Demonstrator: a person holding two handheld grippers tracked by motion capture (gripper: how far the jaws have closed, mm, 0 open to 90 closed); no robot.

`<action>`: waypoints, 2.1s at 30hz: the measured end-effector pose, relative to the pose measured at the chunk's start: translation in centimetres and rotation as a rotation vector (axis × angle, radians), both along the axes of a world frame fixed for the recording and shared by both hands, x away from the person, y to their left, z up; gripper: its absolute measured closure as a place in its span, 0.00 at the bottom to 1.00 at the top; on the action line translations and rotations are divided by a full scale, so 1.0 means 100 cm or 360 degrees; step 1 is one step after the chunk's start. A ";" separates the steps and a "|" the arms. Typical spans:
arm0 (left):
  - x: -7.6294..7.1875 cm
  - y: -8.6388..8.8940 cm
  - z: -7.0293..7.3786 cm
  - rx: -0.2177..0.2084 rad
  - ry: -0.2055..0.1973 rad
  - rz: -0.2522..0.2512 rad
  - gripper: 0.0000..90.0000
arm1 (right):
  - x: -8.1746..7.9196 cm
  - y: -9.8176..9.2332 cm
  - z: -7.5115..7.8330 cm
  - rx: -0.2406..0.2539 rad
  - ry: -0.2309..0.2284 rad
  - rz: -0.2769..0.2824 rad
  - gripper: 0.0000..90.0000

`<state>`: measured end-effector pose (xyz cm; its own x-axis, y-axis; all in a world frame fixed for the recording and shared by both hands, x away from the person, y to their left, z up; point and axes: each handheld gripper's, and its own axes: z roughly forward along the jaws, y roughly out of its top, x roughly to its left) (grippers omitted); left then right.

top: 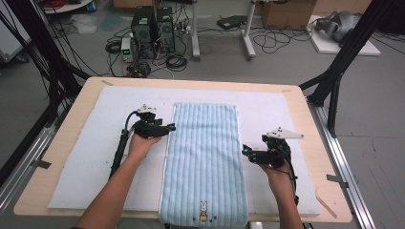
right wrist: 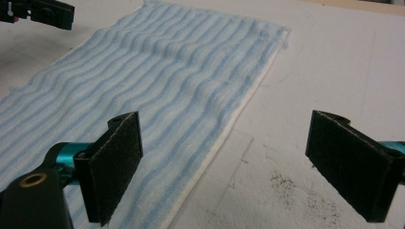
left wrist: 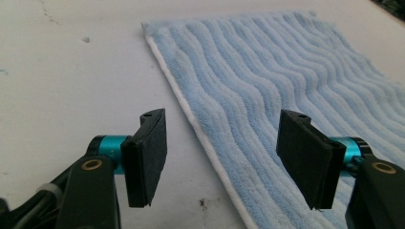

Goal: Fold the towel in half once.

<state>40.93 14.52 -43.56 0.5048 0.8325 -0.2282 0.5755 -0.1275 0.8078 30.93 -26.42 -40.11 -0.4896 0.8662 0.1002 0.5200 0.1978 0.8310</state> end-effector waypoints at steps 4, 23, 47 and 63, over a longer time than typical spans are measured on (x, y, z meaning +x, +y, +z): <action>0.000 -0.010 -0.008 0.0081 0.0038 -0.0016 0.46 | 0.000 0.001 0.000 -0.0017 -0.0007 -0.0007 0.13; -0.007 -0.027 -0.010 0.0237 0.0046 -0.0084 0.96 | 0.025 0.009 -0.008 -0.0005 0.0078 -0.0141 0.13; -0.002 -0.015 -0.011 0.0081 0.0148 -0.0054 0.96 | 0.088 0.061 -0.036 -0.0258 0.0318 -0.0126 0.82; -0.013 -0.001 0.016 -0.0140 0.0083 -0.0090 0.97 | 0.067 0.051 -0.011 -0.0123 0.0156 -0.0073 0.96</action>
<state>39.60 14.40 -41.94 0.5358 0.7788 -0.3261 0.6109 -0.0910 0.7865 37.64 -21.30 -41.18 -0.4404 0.8944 0.0777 0.6080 0.2334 0.7589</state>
